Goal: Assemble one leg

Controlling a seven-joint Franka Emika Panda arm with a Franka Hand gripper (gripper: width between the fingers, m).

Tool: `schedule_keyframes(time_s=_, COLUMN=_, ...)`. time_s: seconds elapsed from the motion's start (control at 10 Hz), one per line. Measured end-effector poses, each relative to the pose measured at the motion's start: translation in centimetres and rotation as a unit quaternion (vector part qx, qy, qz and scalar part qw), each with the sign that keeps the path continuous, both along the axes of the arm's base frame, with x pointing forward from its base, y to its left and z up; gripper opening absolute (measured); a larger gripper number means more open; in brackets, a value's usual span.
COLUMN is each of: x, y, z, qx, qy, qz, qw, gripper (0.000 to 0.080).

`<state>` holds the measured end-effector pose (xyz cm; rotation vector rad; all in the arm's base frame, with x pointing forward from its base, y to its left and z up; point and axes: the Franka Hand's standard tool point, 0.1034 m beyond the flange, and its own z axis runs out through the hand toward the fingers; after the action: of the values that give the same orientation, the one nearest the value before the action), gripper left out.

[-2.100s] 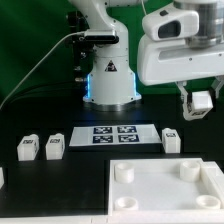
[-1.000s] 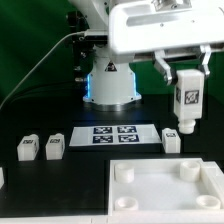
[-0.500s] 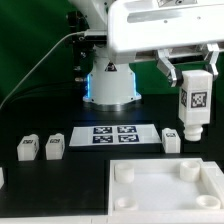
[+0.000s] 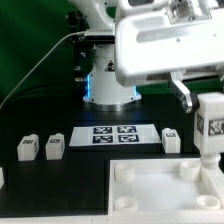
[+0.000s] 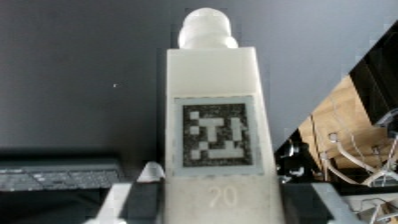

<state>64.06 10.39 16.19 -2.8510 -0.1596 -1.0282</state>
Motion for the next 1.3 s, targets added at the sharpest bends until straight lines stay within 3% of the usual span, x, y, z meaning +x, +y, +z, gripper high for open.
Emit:
schedule_keyframes(time_s=0.6, x=-1.8, y=0.5, z=-3.9, qx=0.000, qy=0.017, qz=0.003, qw=1.000, gripper=0.0291)
schedule_keyframes(time_s=1.3, x=-2.2, y=0.7, z=-6.0, qx=0.000, qy=0.034, qz=0.005, qw=0.999, gripper=0.0292)
